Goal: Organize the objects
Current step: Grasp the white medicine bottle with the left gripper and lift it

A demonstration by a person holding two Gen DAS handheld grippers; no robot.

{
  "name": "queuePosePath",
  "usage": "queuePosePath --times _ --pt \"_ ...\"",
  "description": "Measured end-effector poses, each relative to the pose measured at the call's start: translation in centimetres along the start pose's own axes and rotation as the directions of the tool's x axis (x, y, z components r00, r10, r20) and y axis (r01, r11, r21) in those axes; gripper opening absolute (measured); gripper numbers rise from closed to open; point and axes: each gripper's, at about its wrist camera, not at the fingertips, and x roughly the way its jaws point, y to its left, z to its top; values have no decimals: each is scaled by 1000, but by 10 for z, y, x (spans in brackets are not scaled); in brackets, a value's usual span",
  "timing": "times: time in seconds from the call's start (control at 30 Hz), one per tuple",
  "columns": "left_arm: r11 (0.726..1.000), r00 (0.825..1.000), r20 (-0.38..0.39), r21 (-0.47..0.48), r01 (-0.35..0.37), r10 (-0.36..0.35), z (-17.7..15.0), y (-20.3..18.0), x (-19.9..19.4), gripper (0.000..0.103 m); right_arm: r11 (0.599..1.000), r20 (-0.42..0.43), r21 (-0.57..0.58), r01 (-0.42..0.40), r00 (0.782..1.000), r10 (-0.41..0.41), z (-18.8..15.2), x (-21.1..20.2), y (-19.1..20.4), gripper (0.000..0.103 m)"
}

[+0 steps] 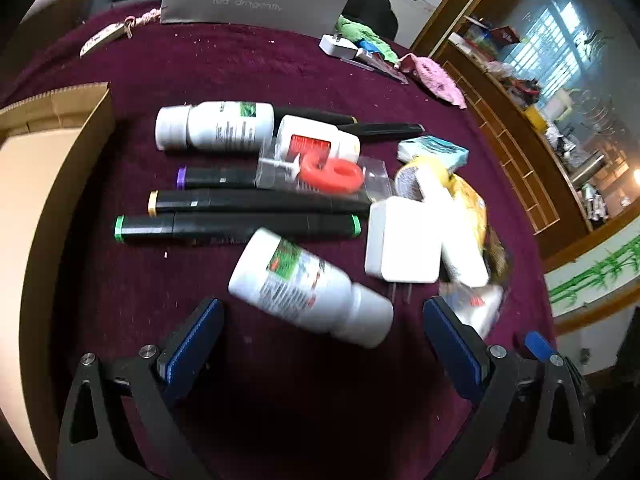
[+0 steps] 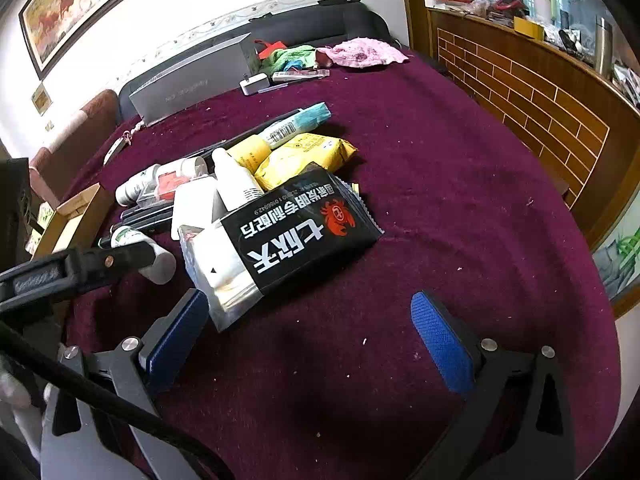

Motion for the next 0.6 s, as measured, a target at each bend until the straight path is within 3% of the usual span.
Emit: queuePosePath --times 0.07,0.13,0.2,0.43,0.6 --pt "999 999 0 10 -39 39 0 -8 5 86 1000 1 9 -9 1000 8 -1 2 -1 102" --pt "992 994 14 53 -113 112 -1 -16 9 72 1000 -5 16 -9 1000 9 -2 4 -1 102" --pt "992 995 18 75 -100 99 -4 -19 8 59 1000 -4 26 -15 1000 15 -2 5 -3 102" --pt "998 1000 4 53 -30 30 -8 -9 0 57 998 -10 51 -30 999 30 -4 7 -5 102" --pt "991 993 61 88 -106 100 -7 -22 8 56 998 -11 57 -35 999 36 -5 7 -5 102"
